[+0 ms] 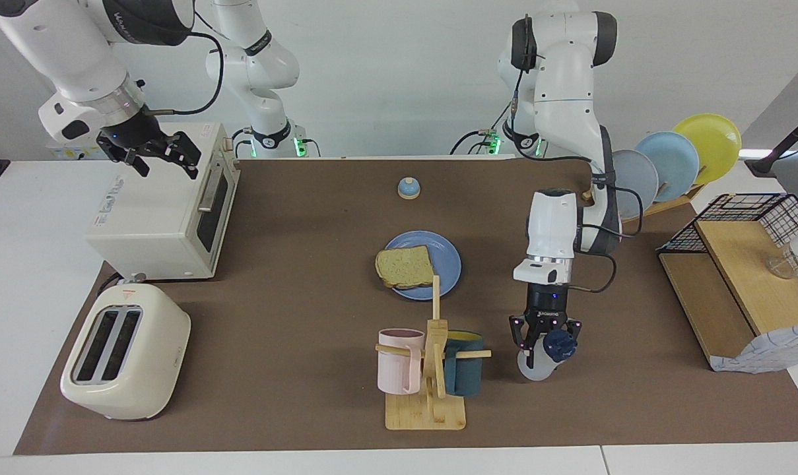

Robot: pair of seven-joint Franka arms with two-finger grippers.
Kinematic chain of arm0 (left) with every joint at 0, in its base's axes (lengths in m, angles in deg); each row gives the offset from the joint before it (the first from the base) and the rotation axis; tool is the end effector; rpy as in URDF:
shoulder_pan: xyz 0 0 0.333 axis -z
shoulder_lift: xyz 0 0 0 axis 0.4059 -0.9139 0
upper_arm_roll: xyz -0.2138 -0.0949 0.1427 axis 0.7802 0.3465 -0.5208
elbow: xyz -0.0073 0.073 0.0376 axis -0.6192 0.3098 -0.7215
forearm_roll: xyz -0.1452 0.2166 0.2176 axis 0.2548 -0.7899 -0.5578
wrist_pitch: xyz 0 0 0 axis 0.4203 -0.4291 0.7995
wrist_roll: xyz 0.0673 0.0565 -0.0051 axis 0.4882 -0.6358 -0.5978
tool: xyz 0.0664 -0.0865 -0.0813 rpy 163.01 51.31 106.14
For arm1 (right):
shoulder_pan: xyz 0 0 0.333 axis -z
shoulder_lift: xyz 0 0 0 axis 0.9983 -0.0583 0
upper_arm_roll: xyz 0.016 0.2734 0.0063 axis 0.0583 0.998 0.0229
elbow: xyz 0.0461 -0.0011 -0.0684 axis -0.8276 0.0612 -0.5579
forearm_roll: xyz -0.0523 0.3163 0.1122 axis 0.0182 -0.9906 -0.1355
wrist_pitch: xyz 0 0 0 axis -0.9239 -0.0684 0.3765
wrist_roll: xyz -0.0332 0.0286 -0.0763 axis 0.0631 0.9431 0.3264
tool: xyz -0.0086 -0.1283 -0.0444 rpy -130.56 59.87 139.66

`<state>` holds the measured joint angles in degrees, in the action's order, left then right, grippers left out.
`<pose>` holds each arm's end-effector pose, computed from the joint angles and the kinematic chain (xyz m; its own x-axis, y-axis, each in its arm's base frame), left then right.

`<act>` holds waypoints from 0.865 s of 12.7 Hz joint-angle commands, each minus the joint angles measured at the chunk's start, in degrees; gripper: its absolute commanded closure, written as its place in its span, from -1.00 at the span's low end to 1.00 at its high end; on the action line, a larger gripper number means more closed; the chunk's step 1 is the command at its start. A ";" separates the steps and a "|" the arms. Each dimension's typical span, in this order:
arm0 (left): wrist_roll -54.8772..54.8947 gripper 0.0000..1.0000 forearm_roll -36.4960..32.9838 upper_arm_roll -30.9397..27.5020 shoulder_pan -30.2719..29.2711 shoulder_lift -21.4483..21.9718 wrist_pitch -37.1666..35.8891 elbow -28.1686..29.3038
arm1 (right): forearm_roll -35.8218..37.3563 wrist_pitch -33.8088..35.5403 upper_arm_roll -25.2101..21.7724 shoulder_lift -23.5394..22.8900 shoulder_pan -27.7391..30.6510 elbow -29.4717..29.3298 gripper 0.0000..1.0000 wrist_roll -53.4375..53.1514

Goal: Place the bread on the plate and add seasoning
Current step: 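Carry the bottle back beside the mug stand with the left gripper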

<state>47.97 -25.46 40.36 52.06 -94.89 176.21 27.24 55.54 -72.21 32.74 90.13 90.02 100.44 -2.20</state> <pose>0.6367 -0.1752 0.2942 0.6064 -0.0518 0.7935 -0.1330 -0.9904 0.0370 0.4767 -0.0354 0.5392 0.9870 -0.1094 -0.1181 -0.1120 -0.9936 -0.0153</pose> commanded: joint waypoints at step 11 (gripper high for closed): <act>-0.68 1.00 -4.24 0.72 -4.39 -12.51 8.20 -12.86 | -0.87 0.58 0.22 0.67 0.77 0.36 -1.00 1.26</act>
<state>47.96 -28.77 40.63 48.29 -106.67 183.72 15.85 55.54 -72.21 32.74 90.13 90.02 100.44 -2.20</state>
